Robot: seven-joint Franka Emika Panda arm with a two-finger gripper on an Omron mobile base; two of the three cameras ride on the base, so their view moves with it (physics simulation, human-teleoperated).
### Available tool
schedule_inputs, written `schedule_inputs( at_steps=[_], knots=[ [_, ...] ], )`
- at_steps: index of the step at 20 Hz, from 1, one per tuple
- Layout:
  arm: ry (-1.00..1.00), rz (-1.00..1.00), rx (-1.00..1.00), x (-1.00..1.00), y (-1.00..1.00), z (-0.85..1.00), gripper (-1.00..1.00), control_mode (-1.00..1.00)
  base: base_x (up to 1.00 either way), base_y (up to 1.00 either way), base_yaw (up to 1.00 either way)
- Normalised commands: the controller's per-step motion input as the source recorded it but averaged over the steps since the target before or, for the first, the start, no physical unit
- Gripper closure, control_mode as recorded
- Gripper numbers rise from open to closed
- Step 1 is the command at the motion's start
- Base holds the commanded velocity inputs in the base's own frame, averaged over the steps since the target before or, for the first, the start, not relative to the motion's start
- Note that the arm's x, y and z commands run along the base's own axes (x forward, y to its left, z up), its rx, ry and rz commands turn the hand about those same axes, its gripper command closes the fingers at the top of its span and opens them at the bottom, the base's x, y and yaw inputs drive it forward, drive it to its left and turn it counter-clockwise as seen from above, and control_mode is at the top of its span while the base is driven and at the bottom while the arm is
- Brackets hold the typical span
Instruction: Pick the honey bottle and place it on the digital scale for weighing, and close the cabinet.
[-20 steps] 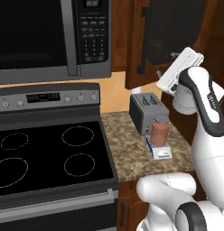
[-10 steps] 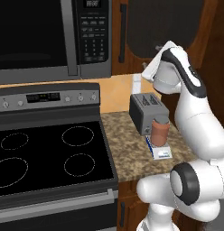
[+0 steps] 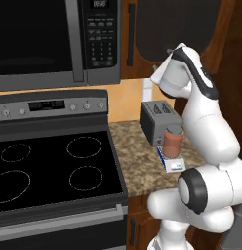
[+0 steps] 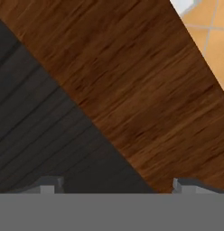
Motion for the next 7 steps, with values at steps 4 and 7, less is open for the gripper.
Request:
schedule_inputs(
  at_steps=[4, 7],
  knots=[
    [0.0, -0.1, 0.0, 1.0, -0.33, -0.24, -1.0, -1.0, 0.0, 0.0, 0.0],
    [0.03, -0.09, 0.0, 1.0, -0.35, -0.37, -1.0, -1.0, 0.0, 0.0, 0.0]
  ],
)
